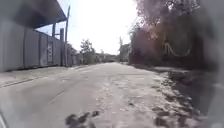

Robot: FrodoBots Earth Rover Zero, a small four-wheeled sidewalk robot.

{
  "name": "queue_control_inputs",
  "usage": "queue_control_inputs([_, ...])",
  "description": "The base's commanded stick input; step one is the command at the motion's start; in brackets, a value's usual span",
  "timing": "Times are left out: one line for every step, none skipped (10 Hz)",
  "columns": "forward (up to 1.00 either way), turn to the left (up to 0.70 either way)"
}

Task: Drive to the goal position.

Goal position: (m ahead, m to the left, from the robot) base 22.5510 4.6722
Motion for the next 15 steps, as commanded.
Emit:
queue_control_inputs([1.00,-0.34])
queue_control_inputs([1.00,-0.21])
queue_control_inputs([1.00,0.06])
queue_control_inputs([1.00,0.06])
queue_control_inputs([1.00,0.06])
queue_control_inputs([1.00,0.06])
queue_control_inputs([1.00,0.06])
queue_control_inputs([1.00,0.06])
queue_control_inputs([1.00,0.06])
queue_control_inputs([1.00,0.06])
queue_control_inputs([1.00,0.06])
queue_control_inputs([1.00,-0.18])
queue_control_inputs([1.00,-0.34])
queue_control_inputs([1.00,-0.34])
queue_control_inputs([1.00,-0.34])
